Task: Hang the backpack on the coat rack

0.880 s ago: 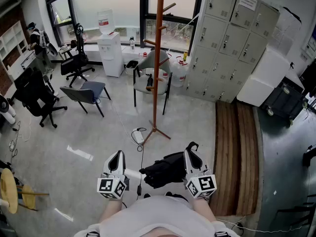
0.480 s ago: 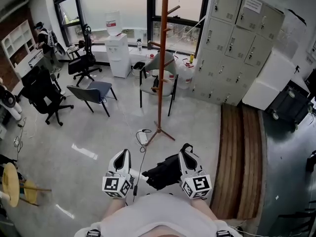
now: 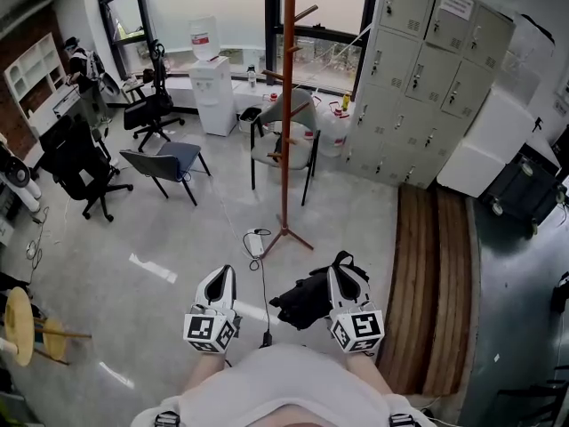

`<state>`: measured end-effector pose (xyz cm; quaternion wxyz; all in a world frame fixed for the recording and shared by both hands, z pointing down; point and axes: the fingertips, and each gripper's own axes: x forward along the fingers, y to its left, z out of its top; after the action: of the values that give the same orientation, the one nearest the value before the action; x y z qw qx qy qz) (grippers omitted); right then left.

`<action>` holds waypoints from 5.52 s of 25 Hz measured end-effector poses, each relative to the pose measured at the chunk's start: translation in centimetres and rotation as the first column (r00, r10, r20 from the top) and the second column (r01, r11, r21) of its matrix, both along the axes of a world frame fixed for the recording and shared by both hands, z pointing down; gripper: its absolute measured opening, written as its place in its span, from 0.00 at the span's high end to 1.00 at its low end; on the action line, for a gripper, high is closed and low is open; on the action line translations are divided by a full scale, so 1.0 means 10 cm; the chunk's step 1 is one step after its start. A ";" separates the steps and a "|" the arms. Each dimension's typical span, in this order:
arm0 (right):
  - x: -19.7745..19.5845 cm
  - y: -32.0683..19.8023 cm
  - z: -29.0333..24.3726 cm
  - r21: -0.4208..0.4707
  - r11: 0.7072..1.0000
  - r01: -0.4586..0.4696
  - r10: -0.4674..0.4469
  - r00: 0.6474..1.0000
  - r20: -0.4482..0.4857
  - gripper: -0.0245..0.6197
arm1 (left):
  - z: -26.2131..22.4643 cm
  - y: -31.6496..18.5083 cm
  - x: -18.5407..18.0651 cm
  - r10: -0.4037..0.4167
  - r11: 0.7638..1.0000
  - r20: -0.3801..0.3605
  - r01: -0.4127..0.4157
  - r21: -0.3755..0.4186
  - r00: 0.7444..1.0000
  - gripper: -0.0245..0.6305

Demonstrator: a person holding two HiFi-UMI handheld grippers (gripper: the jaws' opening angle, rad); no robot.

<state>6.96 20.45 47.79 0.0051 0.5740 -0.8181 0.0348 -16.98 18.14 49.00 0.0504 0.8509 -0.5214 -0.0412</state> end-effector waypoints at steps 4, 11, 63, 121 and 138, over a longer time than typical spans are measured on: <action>0.20 -0.07 0.00 0.003 1.000 0.010 -0.010 1.000 0.015 0.93 | 0.02 -0.01 0.14 -0.023 1.000 0.010 0.024 -0.006 1.000 0.95; 0.41 -0.17 0.01 0.016 0.997 0.079 -0.079 0.996 0.035 0.93 | 0.03 0.01 0.40 -0.075 0.997 0.014 0.075 -0.003 0.997 0.95; -0.31 -4.06 0.06 0.038 0.995 0.094 -0.094 0.996 -0.003 0.94 | 0.25 -4.20 -0.05 0.035 0.999 0.011 -0.035 -0.032 0.999 0.95; -0.41 -5.28 0.94 -0.258 0.946 0.198 -0.207 0.978 -0.006 0.95 | 0.43 -4.41 0.13 -0.065 0.993 0.033 0.068 -0.099 0.997 0.95; -0.59 -5.52 1.06 -0.350 0.923 0.161 -0.185 0.982 -0.035 0.95 | 0.50 -4.42 0.12 -0.066 0.991 0.028 0.069 -0.114 0.997 0.95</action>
<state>1.09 -34.73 58.36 0.1367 0.4905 -0.8461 0.1579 -15.76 -26.08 54.05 0.0915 0.8288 -0.5520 -0.0024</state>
